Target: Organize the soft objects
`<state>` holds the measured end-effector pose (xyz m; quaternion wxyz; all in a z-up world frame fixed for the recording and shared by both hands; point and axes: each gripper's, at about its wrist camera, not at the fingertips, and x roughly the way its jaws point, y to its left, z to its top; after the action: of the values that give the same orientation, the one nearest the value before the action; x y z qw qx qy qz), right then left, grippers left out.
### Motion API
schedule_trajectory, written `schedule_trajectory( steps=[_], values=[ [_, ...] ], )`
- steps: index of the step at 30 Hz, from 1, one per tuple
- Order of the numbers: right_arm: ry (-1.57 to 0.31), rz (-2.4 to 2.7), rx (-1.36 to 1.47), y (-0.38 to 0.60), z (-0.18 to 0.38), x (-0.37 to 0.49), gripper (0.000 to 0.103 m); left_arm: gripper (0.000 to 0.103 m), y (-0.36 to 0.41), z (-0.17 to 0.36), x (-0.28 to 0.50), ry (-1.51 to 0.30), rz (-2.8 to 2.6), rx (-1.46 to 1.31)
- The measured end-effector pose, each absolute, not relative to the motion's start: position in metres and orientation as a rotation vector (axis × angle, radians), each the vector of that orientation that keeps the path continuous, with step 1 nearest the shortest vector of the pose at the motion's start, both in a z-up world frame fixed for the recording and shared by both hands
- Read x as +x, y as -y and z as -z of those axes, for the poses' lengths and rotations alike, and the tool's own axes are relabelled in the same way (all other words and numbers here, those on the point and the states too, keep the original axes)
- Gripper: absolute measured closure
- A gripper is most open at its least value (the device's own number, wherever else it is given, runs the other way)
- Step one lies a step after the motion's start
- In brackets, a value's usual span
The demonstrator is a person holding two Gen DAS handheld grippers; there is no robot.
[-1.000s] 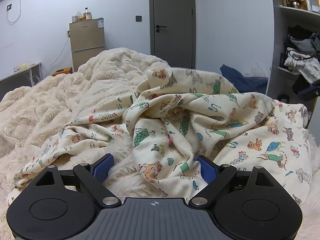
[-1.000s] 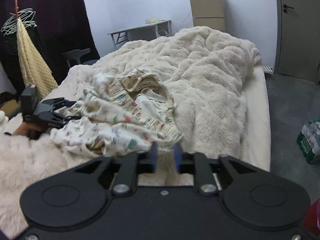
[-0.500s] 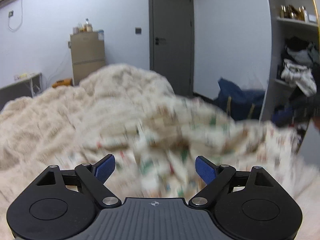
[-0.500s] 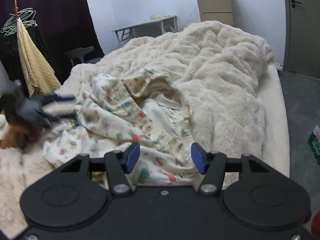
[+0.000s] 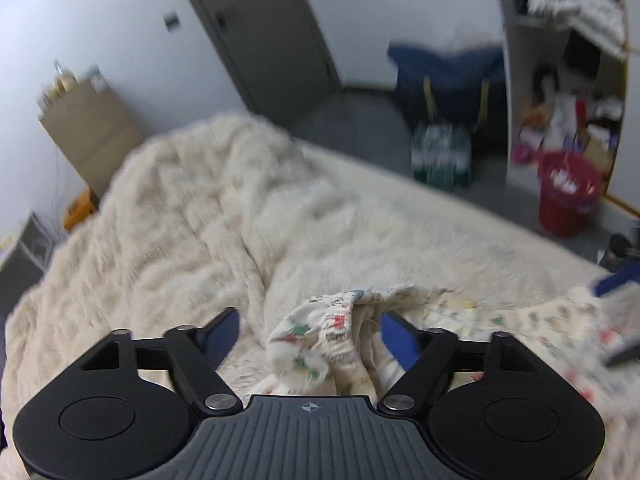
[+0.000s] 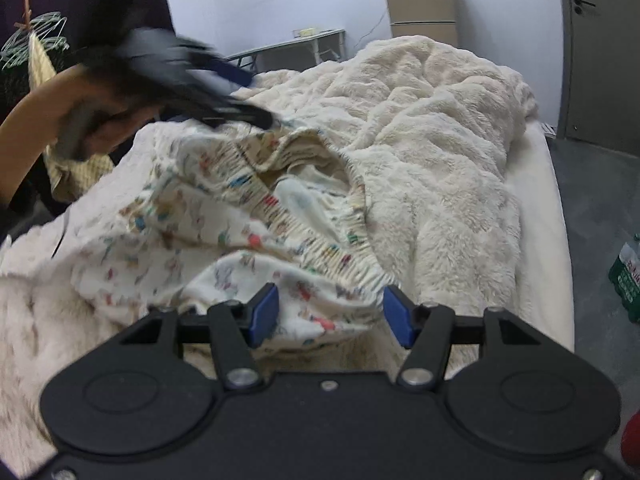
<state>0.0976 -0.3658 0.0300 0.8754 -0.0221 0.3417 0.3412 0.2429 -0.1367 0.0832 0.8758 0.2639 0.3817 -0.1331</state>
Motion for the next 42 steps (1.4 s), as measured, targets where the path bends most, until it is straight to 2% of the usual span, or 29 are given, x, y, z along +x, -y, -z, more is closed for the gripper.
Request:
schedule_trajectory(
  steps=[1,11,14,15,17,18,19,22,27,29,31,35,37,39,40,42],
  values=[
    [-0.706,-0.729,-0.043,0.368,-0.030,0.095,0.047,0.051,0.138,-0.077,0.251,-0.824,0.268,0.570],
    [-0.606,-0.769,-0.051,0.388,-0.042,0.095,0.046,0.075,0.154,-0.056,0.264,-0.863,0.340,0.740],
    [-0.653,-0.760,0.017,0.393,-0.030,0.124,0.046,0.082,0.165,-0.048,0.271,-0.868,0.338,0.791],
    [-0.685,-0.755,0.061,0.395,-0.022,0.135,0.046,0.088,0.167,-0.047,0.273,-0.869,0.336,0.794],
    [-0.748,-0.756,0.152,0.399,-0.005,0.151,0.050,0.094,0.170,-0.046,0.275,-0.868,0.333,0.799],
    [-0.768,-0.777,0.187,0.400,0.001,0.152,0.059,0.095,0.173,-0.049,0.279,-0.865,0.335,0.796],
    [-0.787,-0.797,0.222,0.401,0.008,0.154,0.077,0.095,0.175,-0.054,0.283,-0.861,0.338,0.790],
    [-0.747,-0.827,0.239,0.410,0.008,0.139,0.088,0.095,0.183,-0.084,0.300,-0.866,0.364,0.722],
    [-0.593,-0.822,0.283,0.444,-0.025,0.104,0.092,0.095,0.214,-0.149,0.337,-0.899,0.397,0.481],
    [-0.556,-0.796,0.261,0.454,-0.036,0.092,0.092,0.094,0.229,-0.151,0.350,-0.928,0.387,0.405],
    [-0.552,-0.744,0.225,0.463,-0.040,0.086,0.093,0.093,0.254,-0.131,0.371,-0.993,0.363,0.314],
    [-0.698,-0.583,0.064,0.472,-0.014,0.093,0.092,0.080,0.292,-0.076,0.376,-1.075,0.335,0.386],
    [-0.754,-0.589,0.046,0.471,0.000,0.096,0.085,0.057,0.294,-0.056,0.370,-1.079,0.349,0.411],
    [-0.743,-0.587,0.047,0.467,0.004,0.098,0.083,0.048,0.281,-0.056,0.364,-1.064,0.346,0.386],
    [-0.729,-0.582,0.062,0.466,0.003,0.100,0.075,0.041,0.273,-0.061,0.363,-1.058,0.343,0.373],
    [-0.699,-0.584,0.095,0.466,-0.002,0.104,0.064,0.031,0.258,-0.075,0.359,-1.037,0.346,0.342]
  ],
)
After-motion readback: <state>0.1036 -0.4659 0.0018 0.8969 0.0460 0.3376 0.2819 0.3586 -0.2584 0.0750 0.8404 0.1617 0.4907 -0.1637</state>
